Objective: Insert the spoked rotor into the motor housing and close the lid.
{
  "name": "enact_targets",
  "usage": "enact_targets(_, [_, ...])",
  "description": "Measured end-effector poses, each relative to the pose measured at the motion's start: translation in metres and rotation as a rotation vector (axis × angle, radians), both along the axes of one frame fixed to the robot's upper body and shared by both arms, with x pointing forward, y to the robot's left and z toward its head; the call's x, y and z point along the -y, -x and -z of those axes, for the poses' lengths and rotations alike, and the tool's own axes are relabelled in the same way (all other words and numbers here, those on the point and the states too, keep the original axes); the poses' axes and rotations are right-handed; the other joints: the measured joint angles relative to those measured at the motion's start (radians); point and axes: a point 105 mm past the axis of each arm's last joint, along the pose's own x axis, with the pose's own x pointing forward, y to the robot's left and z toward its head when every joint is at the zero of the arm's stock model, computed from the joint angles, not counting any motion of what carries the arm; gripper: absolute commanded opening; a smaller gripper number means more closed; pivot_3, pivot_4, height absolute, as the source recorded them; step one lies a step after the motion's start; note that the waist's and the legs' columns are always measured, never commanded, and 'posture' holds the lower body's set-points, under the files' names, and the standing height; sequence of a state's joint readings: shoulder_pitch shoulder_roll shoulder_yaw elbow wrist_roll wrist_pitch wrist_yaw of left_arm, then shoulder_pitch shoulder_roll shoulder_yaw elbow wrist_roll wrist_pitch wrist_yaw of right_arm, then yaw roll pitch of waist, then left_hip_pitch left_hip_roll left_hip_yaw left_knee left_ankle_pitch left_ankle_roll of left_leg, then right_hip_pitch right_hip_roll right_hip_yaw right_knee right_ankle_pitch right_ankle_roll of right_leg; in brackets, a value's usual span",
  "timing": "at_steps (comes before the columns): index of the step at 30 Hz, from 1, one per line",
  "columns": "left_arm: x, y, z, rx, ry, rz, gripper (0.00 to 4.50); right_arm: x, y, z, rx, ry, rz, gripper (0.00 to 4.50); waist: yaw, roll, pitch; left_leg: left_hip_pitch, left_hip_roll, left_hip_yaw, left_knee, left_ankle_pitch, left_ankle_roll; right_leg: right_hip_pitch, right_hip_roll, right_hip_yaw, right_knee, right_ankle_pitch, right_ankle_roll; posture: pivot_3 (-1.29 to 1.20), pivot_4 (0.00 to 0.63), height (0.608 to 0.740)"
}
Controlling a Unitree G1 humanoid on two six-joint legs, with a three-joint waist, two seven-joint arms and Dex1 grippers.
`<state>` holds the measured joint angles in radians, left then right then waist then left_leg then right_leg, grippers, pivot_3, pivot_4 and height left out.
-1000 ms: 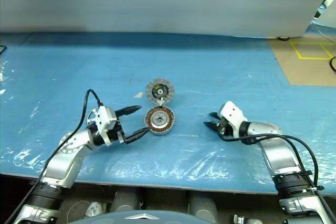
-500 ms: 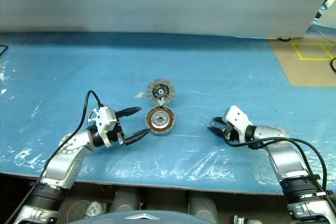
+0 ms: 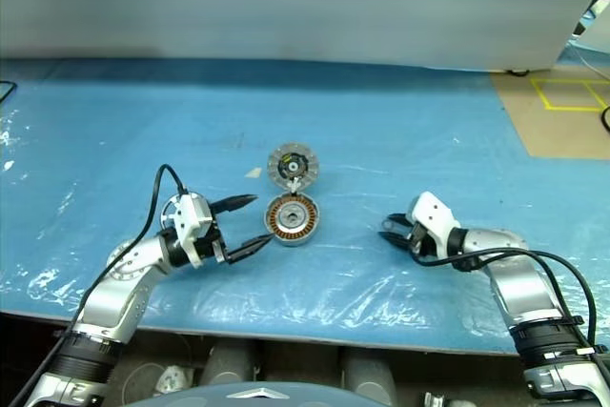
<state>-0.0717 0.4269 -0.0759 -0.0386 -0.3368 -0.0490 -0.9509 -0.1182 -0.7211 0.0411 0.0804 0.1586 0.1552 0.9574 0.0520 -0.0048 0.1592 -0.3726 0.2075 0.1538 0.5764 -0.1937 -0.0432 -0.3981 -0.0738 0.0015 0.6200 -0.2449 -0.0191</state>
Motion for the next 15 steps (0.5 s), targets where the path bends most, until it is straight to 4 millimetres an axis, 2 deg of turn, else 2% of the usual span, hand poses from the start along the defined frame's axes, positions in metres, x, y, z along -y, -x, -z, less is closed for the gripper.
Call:
enact_targets(9, [-0.0001,0.0000,0.0002,0.000,-0.003,0.000,4.50,0.0052,-0.0009,0.0000,-0.001,0.004,0.015,1.98,0.002,0.000,0.000,0.000,0.000,0.000,0.000,0.000,0.000,0.001,0.000,0.000,0.000,0.000,0.000,0.00,0.150,0.740])
enact_targets(12, [-0.0001,-0.0001,0.0002,0.000,-0.003,-0.001,4.50,0.0052,-0.0009,0.0001,-0.003,0.003,0.016,1.38,0.002,0.000,0.000,0.000,0.000,0.000,0.000,0.000,0.000,0.001,0.000,0.000,-0.001,0.000,0.000,0.00,0.150,0.740])
enact_targets(14, [-0.0002,-0.0001,0.0001,0.001,-0.003,-0.001,4.50,0.0052,-0.0011,-0.0001,-0.002,0.003,0.016,0.74,0.001,0.000,0.000,0.000,0.000,0.000,-0.001,0.000,0.000,0.001,0.000,0.000,-0.001,0.000,0.000,0.00,0.150,0.740])
enact_targets(15, [-0.0002,-0.0001,-0.0001,0.004,-0.004,-0.001,4.50,0.0052,-0.0012,-0.0001,-0.003,0.003,0.015,0.66,0.001,0.000,0.000,0.001,0.000,0.000,-0.001,0.000,0.000,0.001,0.000,0.000,-0.001,0.000,0.000,0.00,0.150,0.740])
